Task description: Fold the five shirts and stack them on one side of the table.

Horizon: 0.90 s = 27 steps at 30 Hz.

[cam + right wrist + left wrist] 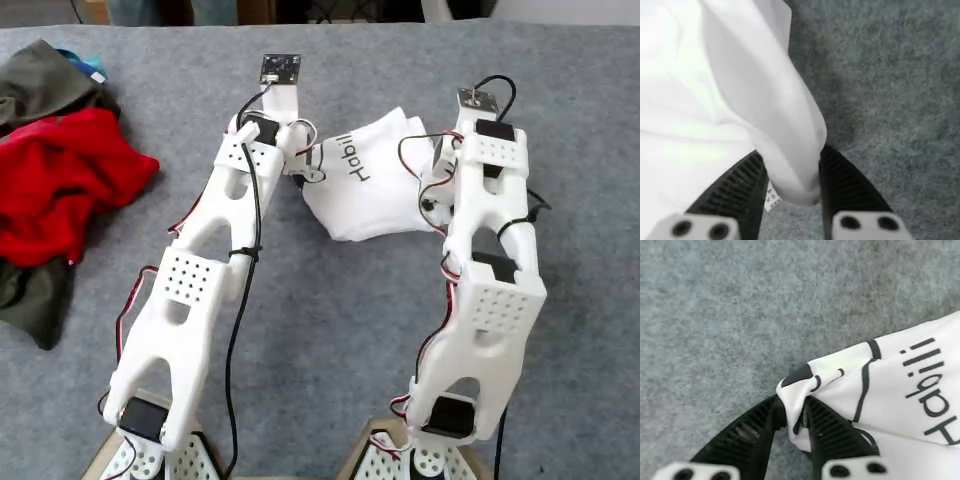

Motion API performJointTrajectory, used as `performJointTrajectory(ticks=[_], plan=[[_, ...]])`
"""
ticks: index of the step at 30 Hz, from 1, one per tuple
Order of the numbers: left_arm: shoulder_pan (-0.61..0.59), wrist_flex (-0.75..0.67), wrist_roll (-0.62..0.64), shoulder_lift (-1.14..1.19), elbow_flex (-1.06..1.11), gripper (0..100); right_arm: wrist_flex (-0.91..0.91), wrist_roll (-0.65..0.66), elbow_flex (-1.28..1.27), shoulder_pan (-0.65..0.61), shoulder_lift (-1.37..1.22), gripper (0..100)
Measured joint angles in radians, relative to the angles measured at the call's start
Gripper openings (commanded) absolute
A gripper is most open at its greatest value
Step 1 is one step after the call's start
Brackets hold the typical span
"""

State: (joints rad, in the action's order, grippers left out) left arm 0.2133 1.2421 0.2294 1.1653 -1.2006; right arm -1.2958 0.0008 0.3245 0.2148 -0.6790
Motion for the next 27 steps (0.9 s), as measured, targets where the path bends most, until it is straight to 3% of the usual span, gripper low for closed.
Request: performJointTrajectory(ticks=[11, 16, 27], plan=[[-0.032, 0.0, -0.002, 0.006, 0.0, 17, 0.003, -0.002, 0.035, -0.054, -0.063, 17.6], [-0.034, 0.0, -0.002, 0.006, 0.0, 17, -0.034, -0.002, 0.097, -0.054, -0.098, 0.8], [-0.034, 0.002, -0.002, 0.006, 0.0, 17, -0.104, -0.021, 0.186, -0.052, -0.126, 1.4]])
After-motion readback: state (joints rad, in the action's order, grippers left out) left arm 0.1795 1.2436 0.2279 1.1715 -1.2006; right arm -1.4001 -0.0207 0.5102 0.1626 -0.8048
